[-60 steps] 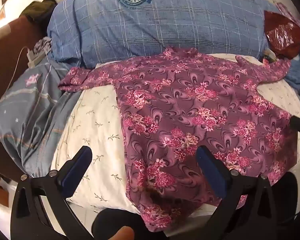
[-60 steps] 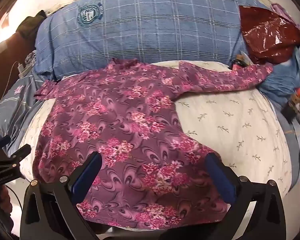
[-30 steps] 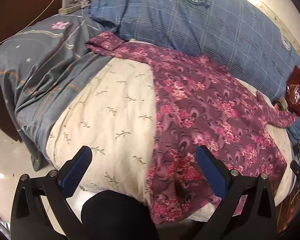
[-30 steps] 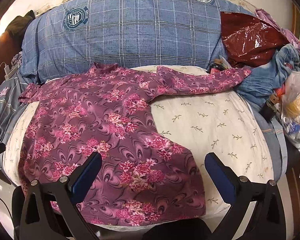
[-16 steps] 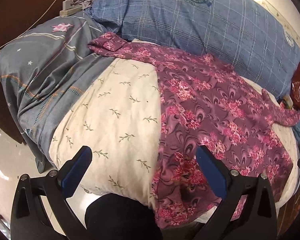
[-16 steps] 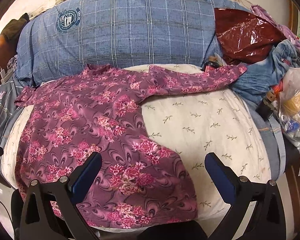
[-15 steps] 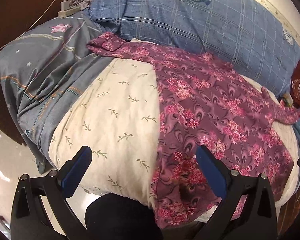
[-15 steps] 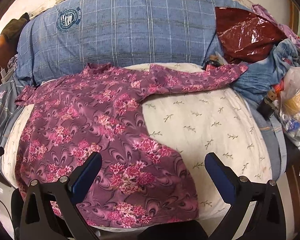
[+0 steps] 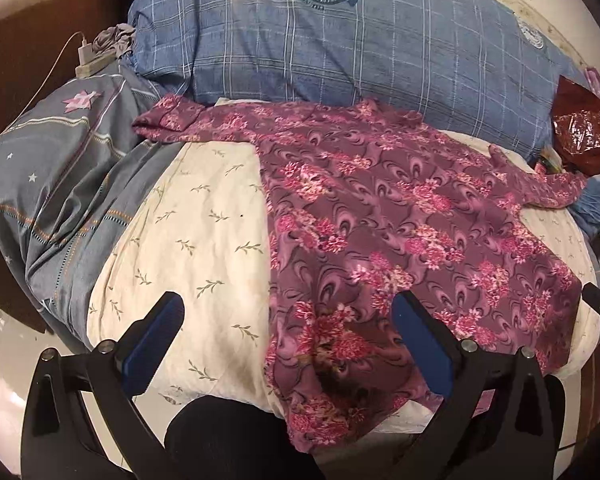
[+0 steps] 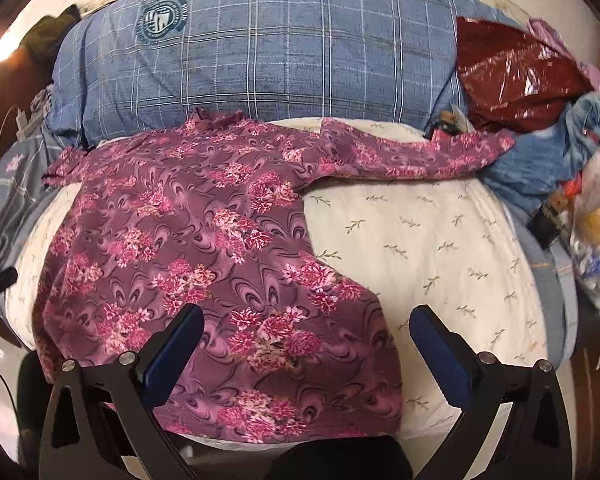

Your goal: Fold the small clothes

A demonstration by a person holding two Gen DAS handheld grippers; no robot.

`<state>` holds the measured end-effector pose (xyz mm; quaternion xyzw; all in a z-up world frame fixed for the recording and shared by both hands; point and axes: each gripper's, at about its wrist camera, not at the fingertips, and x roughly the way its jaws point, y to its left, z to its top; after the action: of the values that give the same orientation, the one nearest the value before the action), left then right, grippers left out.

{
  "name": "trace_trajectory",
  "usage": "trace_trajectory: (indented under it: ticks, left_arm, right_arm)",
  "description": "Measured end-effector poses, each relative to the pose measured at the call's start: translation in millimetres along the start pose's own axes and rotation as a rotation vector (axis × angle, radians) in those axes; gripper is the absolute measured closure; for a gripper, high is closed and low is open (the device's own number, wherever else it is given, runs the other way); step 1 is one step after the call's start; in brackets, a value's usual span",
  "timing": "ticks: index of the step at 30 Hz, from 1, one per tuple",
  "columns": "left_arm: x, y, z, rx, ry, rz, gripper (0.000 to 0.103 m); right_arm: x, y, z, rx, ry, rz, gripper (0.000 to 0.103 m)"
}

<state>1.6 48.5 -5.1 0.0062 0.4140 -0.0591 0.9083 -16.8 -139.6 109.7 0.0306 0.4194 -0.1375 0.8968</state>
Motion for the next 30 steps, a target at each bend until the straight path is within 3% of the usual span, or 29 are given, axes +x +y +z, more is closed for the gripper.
trace_trajectory:
  ticks: [30]
  left_arm:
    - [0.5, -11.4, -4.7, 0.045, -0.005, 0.041, 0.0]
  right_arm:
    - [-0.9, -12.7, -8.6, 0.037, -0.015, -0.033, 0.0]
